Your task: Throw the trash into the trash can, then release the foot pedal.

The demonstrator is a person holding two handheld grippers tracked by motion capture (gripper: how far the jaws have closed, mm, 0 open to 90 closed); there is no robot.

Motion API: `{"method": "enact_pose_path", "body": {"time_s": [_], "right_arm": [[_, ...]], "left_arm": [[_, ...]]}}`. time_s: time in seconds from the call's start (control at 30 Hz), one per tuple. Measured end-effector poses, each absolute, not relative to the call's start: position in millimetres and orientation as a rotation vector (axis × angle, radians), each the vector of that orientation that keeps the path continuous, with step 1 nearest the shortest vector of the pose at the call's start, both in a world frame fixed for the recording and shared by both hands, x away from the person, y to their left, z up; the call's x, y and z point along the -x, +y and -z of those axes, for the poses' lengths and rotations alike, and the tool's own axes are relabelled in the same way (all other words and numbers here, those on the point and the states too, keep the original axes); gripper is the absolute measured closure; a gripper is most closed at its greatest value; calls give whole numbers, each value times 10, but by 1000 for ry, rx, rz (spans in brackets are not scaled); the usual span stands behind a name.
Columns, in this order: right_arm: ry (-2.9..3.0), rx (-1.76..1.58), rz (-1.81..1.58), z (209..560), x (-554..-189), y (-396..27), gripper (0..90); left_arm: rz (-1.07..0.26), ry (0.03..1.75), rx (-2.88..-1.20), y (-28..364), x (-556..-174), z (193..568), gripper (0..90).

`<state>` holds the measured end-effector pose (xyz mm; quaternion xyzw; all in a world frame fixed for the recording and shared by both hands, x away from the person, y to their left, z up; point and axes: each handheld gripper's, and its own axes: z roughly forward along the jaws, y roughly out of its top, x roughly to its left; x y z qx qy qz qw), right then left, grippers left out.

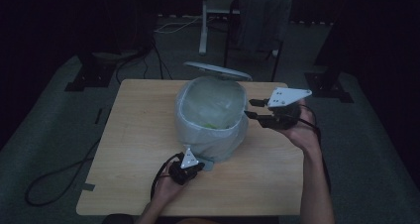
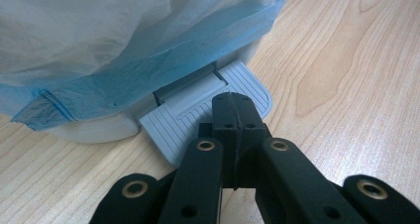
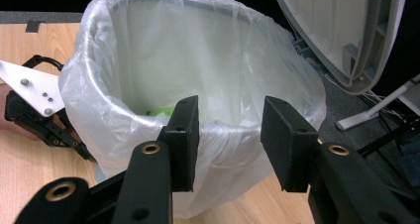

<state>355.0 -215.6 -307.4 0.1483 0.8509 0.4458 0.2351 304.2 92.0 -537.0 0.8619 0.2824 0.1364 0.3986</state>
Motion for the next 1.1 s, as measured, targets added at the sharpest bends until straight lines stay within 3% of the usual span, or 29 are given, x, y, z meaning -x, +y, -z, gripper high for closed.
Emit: {"method": "enact_pose_path", "body": {"time_s": [1.1], "right_arm": [[2303, -536, -1257, 3332, -3502, -2460, 560]], "left_arm": [[-356, 724, -2174, 917, -3029, 5372, 900]]}}
